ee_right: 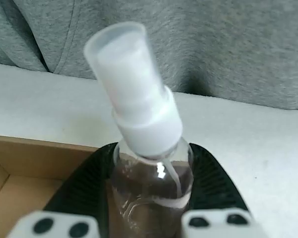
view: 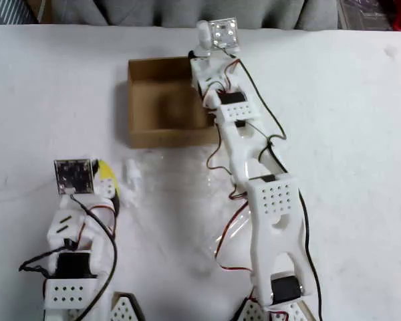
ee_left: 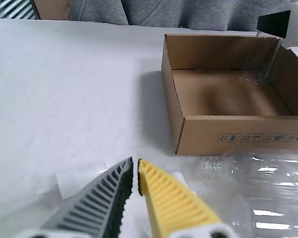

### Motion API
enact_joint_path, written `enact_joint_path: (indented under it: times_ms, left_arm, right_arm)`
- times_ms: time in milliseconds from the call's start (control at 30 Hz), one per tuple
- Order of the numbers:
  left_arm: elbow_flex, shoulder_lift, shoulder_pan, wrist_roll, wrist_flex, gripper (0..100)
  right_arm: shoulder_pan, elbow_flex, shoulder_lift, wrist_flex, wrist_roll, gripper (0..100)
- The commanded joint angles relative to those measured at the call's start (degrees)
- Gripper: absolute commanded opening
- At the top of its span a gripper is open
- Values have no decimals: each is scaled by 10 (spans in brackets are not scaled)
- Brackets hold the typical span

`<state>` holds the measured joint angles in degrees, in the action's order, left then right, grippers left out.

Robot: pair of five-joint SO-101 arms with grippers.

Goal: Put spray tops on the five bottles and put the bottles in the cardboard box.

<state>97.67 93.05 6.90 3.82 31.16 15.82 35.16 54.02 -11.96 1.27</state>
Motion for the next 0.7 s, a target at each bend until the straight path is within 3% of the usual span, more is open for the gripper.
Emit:
enact_joint_path:
  times_ms: [0,200,667]
  left_arm:
    - [-4,7,3,-7,-1,24]
    - [-4,7,3,-7,-1,24]
    - [-4,7,3,-7,-1,24]
  right_arm:
    - [-3,10,0,-7,7,31]
    - [-3,5,5,-7,7,162]
    - [-2,5,5,-7,3,260]
